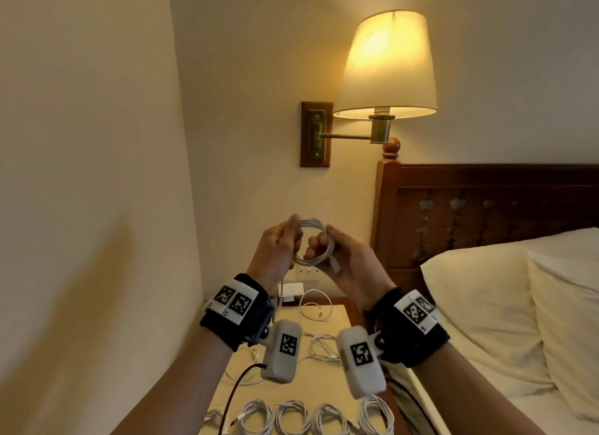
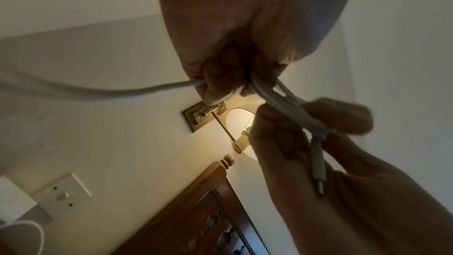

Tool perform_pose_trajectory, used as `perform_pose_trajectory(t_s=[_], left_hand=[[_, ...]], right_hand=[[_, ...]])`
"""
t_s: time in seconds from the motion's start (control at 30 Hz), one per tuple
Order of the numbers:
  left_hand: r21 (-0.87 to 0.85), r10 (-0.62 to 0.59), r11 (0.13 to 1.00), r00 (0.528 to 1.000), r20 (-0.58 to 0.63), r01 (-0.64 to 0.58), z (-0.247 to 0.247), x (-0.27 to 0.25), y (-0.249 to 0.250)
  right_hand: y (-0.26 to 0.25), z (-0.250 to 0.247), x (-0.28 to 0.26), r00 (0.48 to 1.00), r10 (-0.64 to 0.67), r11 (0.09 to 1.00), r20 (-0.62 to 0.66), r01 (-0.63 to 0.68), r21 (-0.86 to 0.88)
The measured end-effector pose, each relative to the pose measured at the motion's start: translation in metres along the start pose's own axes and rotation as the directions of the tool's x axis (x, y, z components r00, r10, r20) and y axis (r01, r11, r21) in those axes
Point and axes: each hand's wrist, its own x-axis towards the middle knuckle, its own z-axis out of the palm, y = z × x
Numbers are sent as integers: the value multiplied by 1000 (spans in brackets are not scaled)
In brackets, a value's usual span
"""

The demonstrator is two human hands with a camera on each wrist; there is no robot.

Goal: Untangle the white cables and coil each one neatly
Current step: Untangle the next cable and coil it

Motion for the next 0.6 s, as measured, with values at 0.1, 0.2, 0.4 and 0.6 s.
perform_pose_trajectory(t_s=[0.1,0.2,0.4,0.6], left_hand=[[-23,7,1000,1000,18,-6,-2,3,-1],[6,69,998,996,57,-69,-8,2,-6],[191,172,959,967,190,-208,-35,7,-37],[338,185,917,977,111,-212,-62,5,-83]], right_hand=[[9,2,3,999,-23,990,41,17,142],[6,-6,6,998,-42,996,54,38,79],[-20,-21,5,998,-42,957,-38,51,287],[-38,-39,4,996,-30,951,-78,52,305]])
